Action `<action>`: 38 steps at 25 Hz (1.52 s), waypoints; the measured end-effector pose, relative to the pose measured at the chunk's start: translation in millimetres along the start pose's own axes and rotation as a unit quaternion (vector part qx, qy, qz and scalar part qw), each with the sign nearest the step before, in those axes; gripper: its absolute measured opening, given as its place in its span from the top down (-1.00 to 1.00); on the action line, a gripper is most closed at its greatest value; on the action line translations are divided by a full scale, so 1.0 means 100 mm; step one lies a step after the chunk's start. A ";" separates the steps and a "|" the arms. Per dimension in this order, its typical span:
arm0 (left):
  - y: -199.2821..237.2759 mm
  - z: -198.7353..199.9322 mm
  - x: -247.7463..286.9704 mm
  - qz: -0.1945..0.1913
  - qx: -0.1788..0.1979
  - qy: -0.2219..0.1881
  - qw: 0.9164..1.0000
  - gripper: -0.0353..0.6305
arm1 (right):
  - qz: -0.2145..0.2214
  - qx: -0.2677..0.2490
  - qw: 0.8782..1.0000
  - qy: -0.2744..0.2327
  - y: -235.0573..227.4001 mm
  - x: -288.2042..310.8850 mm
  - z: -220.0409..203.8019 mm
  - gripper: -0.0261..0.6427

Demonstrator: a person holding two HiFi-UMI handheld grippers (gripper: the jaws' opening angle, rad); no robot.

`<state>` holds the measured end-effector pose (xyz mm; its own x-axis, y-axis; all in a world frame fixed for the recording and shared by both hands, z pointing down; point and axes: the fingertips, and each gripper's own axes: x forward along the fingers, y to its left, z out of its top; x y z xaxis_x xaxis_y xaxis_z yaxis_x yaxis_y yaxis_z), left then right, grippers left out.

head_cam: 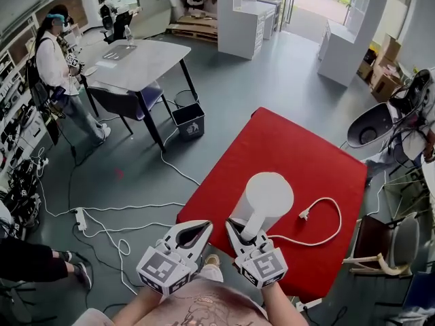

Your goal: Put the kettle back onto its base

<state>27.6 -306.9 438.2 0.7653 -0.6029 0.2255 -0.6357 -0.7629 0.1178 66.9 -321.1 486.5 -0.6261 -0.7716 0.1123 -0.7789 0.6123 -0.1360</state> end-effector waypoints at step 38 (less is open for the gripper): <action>-0.22 -0.16 -0.32 0.018 -0.018 0.004 1.000 0.94 | -0.016 -0.043 0.999 0.029 0.46 -0.11 -0.32 0.87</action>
<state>16.0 -266.9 443.7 0.7413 -0.6278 0.2375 -0.6660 -0.7319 0.1443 37.3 -278.8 510.2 -0.6002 -0.7812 0.1719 -0.7970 0.6022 -0.0462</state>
